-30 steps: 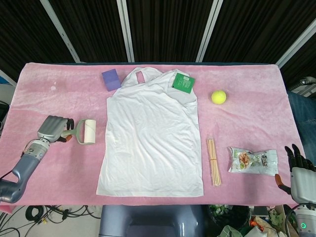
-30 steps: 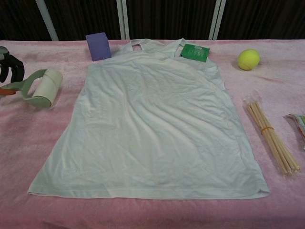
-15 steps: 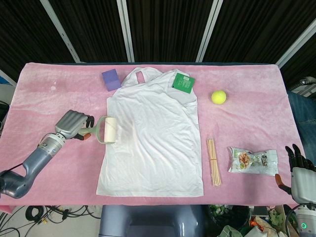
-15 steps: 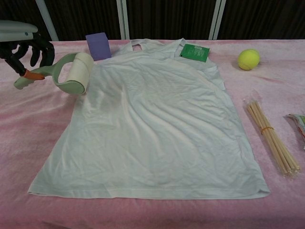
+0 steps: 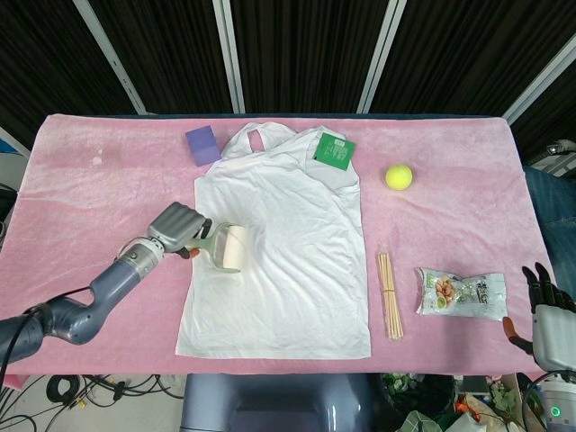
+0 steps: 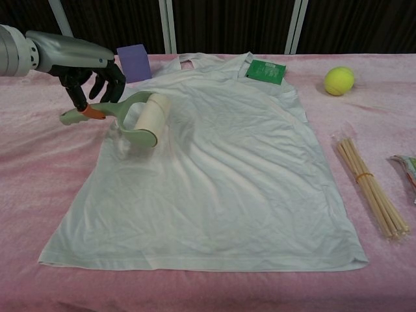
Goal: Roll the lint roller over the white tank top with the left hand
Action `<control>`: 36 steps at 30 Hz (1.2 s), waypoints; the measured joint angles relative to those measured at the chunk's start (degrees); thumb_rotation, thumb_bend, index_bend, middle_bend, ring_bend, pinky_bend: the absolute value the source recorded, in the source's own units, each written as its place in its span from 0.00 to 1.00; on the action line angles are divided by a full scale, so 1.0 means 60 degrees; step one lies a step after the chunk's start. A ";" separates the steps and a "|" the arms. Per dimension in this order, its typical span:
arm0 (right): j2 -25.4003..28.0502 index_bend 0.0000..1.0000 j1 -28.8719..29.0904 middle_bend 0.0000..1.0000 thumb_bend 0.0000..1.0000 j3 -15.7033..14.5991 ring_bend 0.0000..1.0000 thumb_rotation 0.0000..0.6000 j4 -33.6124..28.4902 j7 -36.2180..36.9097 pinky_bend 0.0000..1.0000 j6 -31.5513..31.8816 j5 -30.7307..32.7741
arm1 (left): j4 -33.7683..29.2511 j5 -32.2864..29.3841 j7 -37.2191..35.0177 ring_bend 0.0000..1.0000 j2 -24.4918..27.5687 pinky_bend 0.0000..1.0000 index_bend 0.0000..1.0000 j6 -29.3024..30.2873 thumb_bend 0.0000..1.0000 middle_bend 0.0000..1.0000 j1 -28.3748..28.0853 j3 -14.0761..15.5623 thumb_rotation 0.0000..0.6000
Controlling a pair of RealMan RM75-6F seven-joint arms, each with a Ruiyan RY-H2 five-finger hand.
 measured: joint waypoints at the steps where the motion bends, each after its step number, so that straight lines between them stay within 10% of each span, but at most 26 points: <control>1: 0.0000 0.00 0.0002 0.00 0.27 0.0002 0.17 1.00 0.0000 0.0001 0.19 -0.0003 0.0004 | 0.0029 -0.0245 0.0137 0.51 -0.0079 0.71 0.61 -0.0039 0.41 0.60 -0.0095 0.0026 1.00; 17: 0.0011 0.00 0.0009 0.00 0.27 0.0005 0.17 1.00 -0.0031 0.0040 0.19 -0.0038 0.0032 | 0.0372 -0.3638 0.2043 0.51 -0.0975 0.71 0.61 0.0091 0.41 0.60 -0.1541 0.1016 1.00; 36: 0.0046 0.00 0.0007 0.00 0.27 -0.0007 0.17 1.00 -0.0052 0.0147 0.19 -0.0071 0.0013 | 0.0291 -0.4834 0.2880 0.51 -0.2142 0.71 0.61 0.1221 0.41 0.60 -0.2463 0.1110 1.00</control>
